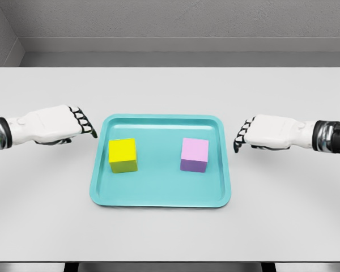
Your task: Push two cubes
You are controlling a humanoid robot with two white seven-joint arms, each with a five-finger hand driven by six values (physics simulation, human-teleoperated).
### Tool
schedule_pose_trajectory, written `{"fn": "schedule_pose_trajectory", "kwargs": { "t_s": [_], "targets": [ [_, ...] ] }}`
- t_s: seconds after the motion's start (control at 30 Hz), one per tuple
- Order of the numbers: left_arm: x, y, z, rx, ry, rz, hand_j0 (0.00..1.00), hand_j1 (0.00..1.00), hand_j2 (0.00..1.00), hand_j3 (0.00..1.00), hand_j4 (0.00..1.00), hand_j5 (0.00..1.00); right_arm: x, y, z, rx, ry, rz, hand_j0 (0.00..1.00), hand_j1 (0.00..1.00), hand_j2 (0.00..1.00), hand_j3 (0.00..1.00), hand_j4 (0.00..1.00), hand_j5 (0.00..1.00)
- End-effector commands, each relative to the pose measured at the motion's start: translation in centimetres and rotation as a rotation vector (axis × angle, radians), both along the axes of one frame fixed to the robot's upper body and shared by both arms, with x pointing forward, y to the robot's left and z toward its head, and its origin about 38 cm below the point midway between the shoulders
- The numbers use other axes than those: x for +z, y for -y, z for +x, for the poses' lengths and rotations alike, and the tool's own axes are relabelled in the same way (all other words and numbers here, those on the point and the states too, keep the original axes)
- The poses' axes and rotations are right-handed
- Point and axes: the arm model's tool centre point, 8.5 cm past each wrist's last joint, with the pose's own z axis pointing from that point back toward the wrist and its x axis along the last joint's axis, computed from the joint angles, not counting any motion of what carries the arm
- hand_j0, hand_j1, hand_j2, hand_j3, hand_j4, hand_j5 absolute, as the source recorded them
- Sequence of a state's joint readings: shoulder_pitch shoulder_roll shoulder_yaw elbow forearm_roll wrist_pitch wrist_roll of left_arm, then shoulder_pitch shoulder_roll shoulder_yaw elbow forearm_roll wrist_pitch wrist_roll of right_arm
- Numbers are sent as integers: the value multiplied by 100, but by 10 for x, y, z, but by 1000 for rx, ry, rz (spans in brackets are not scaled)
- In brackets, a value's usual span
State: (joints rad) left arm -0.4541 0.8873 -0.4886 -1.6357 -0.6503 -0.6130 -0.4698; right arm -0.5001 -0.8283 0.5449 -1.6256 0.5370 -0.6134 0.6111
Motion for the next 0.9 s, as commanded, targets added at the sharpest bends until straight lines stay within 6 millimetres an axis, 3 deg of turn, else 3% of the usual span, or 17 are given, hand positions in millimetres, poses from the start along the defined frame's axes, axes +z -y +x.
{"fn": "schedule_pose_trajectory", "kwargs": {
  "t_s": [0.0, 0.13, 0.37, 0.87],
  "targets": [
    [4, 3, -3, -13, 6, -7, 71, 71, 71, 71, 71, 71, -1, -3, -1, 5, -5, 4, 56, 56, 56, 56, 56, 56],
    [9, -5, -9, -12, -2, 3, 71, 71, 71, 71, 71, 71, -8, -17, -1, 28, -7, 14, 56, 56, 56, 56, 56, 56],
    [6, -14, -20, -12, -33, 23, 72, 72, 72, 72, 72, 72, -9, -26, 0, 40, -5, 31, 55, 55, 55, 55, 55, 55],
    [-7, -8, -31, -29, -72, 6, 73, 73, 73, 73, 73, 73, -20, -46, -2, 78, -14, 35, 55, 55, 55, 55, 55, 55]
  ]
}}
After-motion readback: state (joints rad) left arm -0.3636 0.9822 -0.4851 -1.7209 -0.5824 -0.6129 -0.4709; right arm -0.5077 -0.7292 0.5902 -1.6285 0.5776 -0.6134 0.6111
